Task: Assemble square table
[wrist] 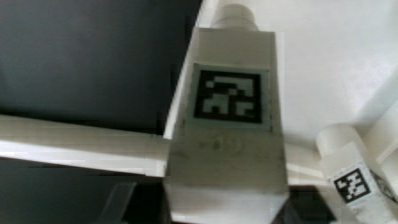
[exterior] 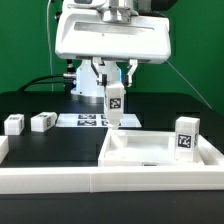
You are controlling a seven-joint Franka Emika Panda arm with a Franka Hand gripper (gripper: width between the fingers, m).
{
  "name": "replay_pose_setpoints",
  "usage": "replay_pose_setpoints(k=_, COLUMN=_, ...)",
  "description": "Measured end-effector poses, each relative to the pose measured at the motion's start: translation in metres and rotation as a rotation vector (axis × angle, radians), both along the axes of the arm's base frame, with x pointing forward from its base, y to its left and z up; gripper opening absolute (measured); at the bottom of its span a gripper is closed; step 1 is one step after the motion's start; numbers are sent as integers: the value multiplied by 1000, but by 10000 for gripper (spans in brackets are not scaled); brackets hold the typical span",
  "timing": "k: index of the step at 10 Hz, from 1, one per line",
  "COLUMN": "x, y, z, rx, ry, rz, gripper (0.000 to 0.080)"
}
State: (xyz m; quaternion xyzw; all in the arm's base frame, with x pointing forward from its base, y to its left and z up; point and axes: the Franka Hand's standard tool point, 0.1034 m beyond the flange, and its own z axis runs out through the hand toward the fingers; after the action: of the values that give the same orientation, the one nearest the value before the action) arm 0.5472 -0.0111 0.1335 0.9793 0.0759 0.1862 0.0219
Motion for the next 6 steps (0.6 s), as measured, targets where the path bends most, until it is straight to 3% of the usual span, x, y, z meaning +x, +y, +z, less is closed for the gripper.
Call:
replay_pose_setpoints(k=4, x=36, y=-2, z=11, rx=-3, ry=-18, rz=19, gripper=287)
replay_pose_setpoints(k=6, x=34, y=-3, z=9, rx=-4, ry=-15, rz=17, gripper=287)
